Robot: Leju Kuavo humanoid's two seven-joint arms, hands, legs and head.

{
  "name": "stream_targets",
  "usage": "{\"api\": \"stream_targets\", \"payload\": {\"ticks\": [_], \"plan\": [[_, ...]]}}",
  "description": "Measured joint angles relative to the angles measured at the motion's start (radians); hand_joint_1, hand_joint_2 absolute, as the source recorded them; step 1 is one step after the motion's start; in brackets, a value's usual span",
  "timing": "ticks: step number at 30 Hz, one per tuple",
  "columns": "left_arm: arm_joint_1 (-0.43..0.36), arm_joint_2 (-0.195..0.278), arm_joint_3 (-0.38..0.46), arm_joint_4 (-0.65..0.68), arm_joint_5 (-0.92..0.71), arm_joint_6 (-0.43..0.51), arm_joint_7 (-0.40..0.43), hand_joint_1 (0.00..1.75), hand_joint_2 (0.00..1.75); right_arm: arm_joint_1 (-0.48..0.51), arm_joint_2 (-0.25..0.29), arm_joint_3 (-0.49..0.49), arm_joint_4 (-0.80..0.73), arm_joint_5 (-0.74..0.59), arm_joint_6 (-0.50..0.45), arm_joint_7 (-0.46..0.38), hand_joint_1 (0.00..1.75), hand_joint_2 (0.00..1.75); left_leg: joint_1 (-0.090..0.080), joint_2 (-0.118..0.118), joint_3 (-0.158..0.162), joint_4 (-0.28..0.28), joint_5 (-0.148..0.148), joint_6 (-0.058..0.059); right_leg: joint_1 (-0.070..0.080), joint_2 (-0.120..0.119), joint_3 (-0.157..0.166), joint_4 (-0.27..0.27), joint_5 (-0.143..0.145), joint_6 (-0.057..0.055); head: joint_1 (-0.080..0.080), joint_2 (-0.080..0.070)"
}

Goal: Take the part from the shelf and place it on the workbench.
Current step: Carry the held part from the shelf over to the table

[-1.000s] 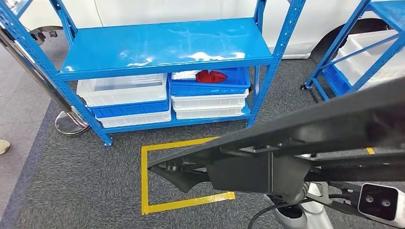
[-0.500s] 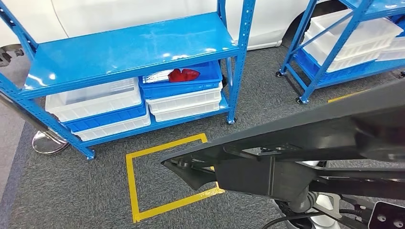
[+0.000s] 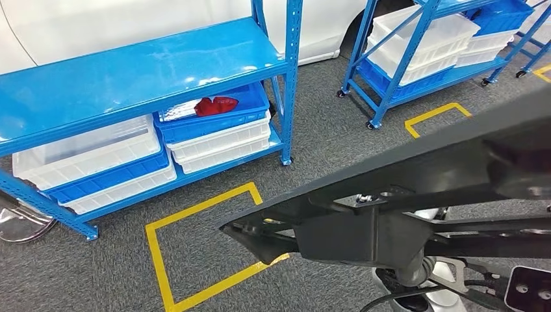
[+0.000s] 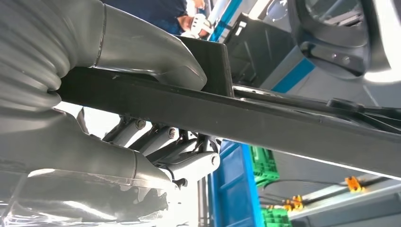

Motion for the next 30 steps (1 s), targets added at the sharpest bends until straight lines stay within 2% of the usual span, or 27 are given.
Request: {"api": "stream_targets", "payload": {"ticks": [2, 3, 4, 5, 6, 7, 9, 10, 11, 13, 14, 15, 17, 18, 19, 20, 21, 22, 24, 25, 26, 28, 29, 30], "plan": [[0.002, -0.002, -0.001, 0.000, 0.000, 0.001, 0.000, 0.00, 0.00, -0.013, -0.002, 0.001, 0.005, -0.005, -0.002, 0.002, 1.75, 1.75, 0.000, 0.023, -0.001, -0.004, 0.005, 0.006, -0.002, -0.052, -0.055, 0.118, -0.064, 0.007, 0.005, 0.000], [0.003, -0.003, -0.001, 0.000, 0.000, 0.001, 0.001, 0.00, 0.00, -0.017, -0.003, 0.002, 0.009, -0.008, -0.003, 0.003, 1.75, 1.75, -0.001, 0.036, -0.002, -0.004, 0.005, 0.006, -0.005, -0.061, -0.087, 0.185, -0.091, 0.011, 0.005, 0.000], [0.004, -0.004, -0.002, 0.000, 0.000, 0.002, 0.003, 0.00, 0.00, -0.018, -0.003, 0.003, 0.013, -0.012, -0.004, 0.004, 1.75, 1.75, -0.001, 0.048, -0.003, -0.003, 0.005, 0.006, -0.009, -0.065, -0.109, 0.231, -0.103, 0.015, 0.005, 0.000], [0.004, -0.005, -0.002, 0.000, 0.000, 0.003, 0.006, 0.00, 0.00, -0.021, -0.003, 0.005, 0.017, -0.015, -0.004, 0.007, 1.75, 1.75, -0.001, 0.060, -0.004, -0.002, 0.004, 0.005, -0.012, -0.069, -0.112, 0.241, -0.096, 0.018, 0.005, 0.000], [0.003, -0.007, -0.003, 0.000, 0.000, 0.004, 0.011, 0.00, 0.00, -0.024, -0.003, 0.006, 0.021, -0.018, -0.004, 0.009, 1.75, 1.75, -0.001, 0.072, -0.004, -0.001, 0.003, 0.004, -0.014, -0.074, -0.094, 0.208, -0.072, 0.020, 0.006, 0.000], [0.002, -0.009, -0.005, 0.000, 0.000, 0.006, 0.016, 0.00, 0.00, -0.028, -0.004, 0.008, 0.023, -0.021, -0.005, 0.012, 1.75, 1.75, -0.001, 0.081, -0.004, 0.002, 0.000, 0.001, -0.015, -0.087, -0.057, 0.140, -0.038, 0.020, 0.006, 0.000], [-0.001, -0.012, -0.009, 0.000, 0.000, 0.011, 0.026, 0.00, 0.00, -0.035, -0.006, 0.010, 0.025, -0.029, -0.008, 0.014, 1.75, 1.75, -0.005, 0.098, -0.004, 0.010, -0.006, -0.008, -0.010, -0.124, 0.013, 0.005, 0.004, 0.012, 0.005, 0.000], [-0.002, -0.012, -0.011, 0.000, 0.000, 0.013, 0.029, 0.00, 0.00, -0.037, -0.007, 0.010, 0.026, -0.033, -0.009, 0.014, 1.75, 1.75, -0.007, 0.105, -0.004, 0.012, -0.009, -0.014, -0.007, -0.135, 0.030, -0.031, 0.011, 0.006, 0.005, 0.000], [-0.002, -0.013, -0.013, 0.000, 0.000, 0.015, 0.031, 0.00, 0.00, -0.038, -0.010, 0.010, 0.026, -0.037, -0.009, 0.013, 1.75, 1.75, -0.009, 0.112, -0.003, 0.013, -0.011, -0.020, -0.002, -0.135, 0.033, -0.041, 0.009, -0.002, 0.004, 0.000], [-0.003, -0.013, -0.015, 0.000, 0.000, 0.016, 0.032, 0.00, 0.00, -0.037, -0.016, 0.010, 0.027, -0.042, -0.009, 0.012, 1.75, 1.75, -0.009, 0.126, 0.000, 0.012, -0.013, -0.031, -0.003, -0.114, 0.030, -0.043, 0.015, -0.013, 0.004, 0.000], [-0.003, -0.013, -0.016, 0.000, 0.000, 0.016, 0.033, 0.00, 0.00, -0.037, -0.018, 0.010, 0.028, -0.043, -0.009, 0.011, 1.75, 1.75, -0.007, 0.119, -0.001, 0.019, -0.022, -0.037, -0.005, -0.104, 0.030, -0.046, 0.018, -0.020, 0.004, 0.000], [-0.004, -0.013, -0.017, 0.000, 0.000, 0.018, 0.033, 0.00, 0.00, -0.038, -0.020, 0.010, 0.028, -0.044, -0.009, 0.010, 1.75, 1.75, -0.005, 0.102, -0.009, 0.043, -0.041, -0.041, -0.008, -0.095, 0.030, -0.050, 0.021, -0.026, 0.003, 0.000], [-0.003, -0.012, -0.019, 0.000, 0.000, 0.025, 0.035, 0.00, 0.00, -0.036, -0.021, 0.010, 0.030, -0.044, -0.005, 0.001, 1.75, 1.75, -0.001, 0.055, -0.057, 0.156, -0.109, -0.046, -0.010, -0.075, 0.029, -0.053, 0.026, -0.034, 0.000, 0.000], [0.000, -0.011, -0.020, 0.000, 0.000, 0.031, 0.035, 0.00, 0.00, -0.034, -0.022, 0.010, 0.031, -0.045, 0.001, -0.004, 1.75, 1.75, -0.001, 0.040, -0.090, 0.230, -0.143, -0.048, -0.008, -0.064, 0.026, -0.053, 0.027, -0.036, -0.002, 0.000], [0.003, -0.011, -0.020, 0.000, 0.000, 0.037, 0.034, 0.00, 0.00, -0.030, -0.023, 0.010, 0.034, -0.047, 0.010, -0.010, 1.75, 1.75, -0.001, 0.034, -0.117, 0.287, -0.162, -0.048, -0.006, -0.051, 0.024, -0.052, 0.028, -0.037, -0.002, 0.000], [0.005, -0.010, -0.020, 0.000, 0.000, 0.042, 0.033, 0.00, 0.00, -0.027, -0.024, 0.009, 0.037, -0.049, 0.019, -0.014, 1.75, 1.75, -0.001, 0.031, -0.129, 0.310, -0.160, -0.047, -0.005, -0.039, 0.023, -0.052, 0.029, -0.038, -0.002, 0.000], [0.006, -0.009, -0.020, 0.000, 0.000, 0.045, 0.031, 0.00, 0.00, -0.025, -0.024, 0.008, 0.040, -0.053, 0.030, -0.016, 1.75, 1.75, -0.001, 0.029, -0.121, 0.290, -0.138, -0.044, -0.004, -0.026, 0.022, -0.051, 0.030, -0.037, -0.002, 0.000], [0.006, -0.007, -0.020, 0.000, 0.000, 0.044, 0.025, 0.00, 0.00, -0.024, -0.025, 0.008, 0.043, -0.055, 0.037, -0.017, 1.75, 1.75, -0.001, 0.022, -0.095, 0.231, -0.100, -0.040, -0.003, -0.013, 0.023, -0.049, 0.031, -0.036, -0.002, 0.000], [0.006, 0.000, -0.019, 0.000, 0.000, 0.034, 0.008, 0.00, 0.00, -0.024, -0.025, 0.007, 0.048, -0.053, 0.044, -0.019, 1.75, 1.75, 0.000, -0.021, -0.030, 0.087, -0.036, -0.028, -0.002, 0.010, 0.021, -0.046, 0.033, -0.032, -0.002, 0.000], [0.006, 0.006, -0.017, 0.000, 0.000, 0.026, -0.005, 0.00, 0.00, -0.023, -0.025, 0.007, 0.049, -0.045, 0.046, -0.019, 1.75, 1.75, -0.001, -0.040, -0.010, 0.042, -0.022, -0.024, -0.002, 0.021, 0.018, -0.045, 0.035, -0.027, -0.002, 0.000], [0.007, 0.011, -0.014, 0.001, 0.000, 0.018, -0.018, 0.00, 0.00, -0.019, -0.025, 0.007, 0.050, -0.032, 0.048, -0.019, 1.75, 1.75, -0.002, -0.051, -0.002, 0.021, -0.021, -0.021, -0.004, 0.031, 0.014, -0.044, 0.038, -0.021, -0.002, 0.000], [0.007, 0.020, 0.001, 0.001, 0.000, 0.003, -0.040, 0.00, 0.00, -0.006, -0.025, 0.006, 0.048, 0.003, 0.060, -0.019, 1.75, 1.75, -0.003, -0.037, 0.001, 0.014, -0.018, -0.014, -0.007, 0.048, 0.008, -0.046, 0.045, -0.007, -0.002, 0.000], [0.006, 0.022, 0.010, 0.001, 0.000, -0.002, -0.048, 0.00, 0.00, 0.001, -0.024, 0.005, 0.046, 0.018, 0.072, -0.019, 1.75, 1.75, -0.002, -0.026, 0.003, 0.008, -0.014, -0.008, -0.006, 0.037, 0.005, -0.043, 0.042, -0.003, -0.001, 0.000], [0.006, 0.023, 0.019, 0.001, 0.000, -0.005, -0.055, 0.00, 0.00, 0.006, -0.021, 0.003, 0.045, 0.029, 0.086, -0.019, 1.75, 1.75, 0.000, -0.014, 0.006, 0.002, -0.009, -0.002, -0.004, 0.015, -0.004, -0.025, 0.028, 0.001, 0.000, 0.000]]}}
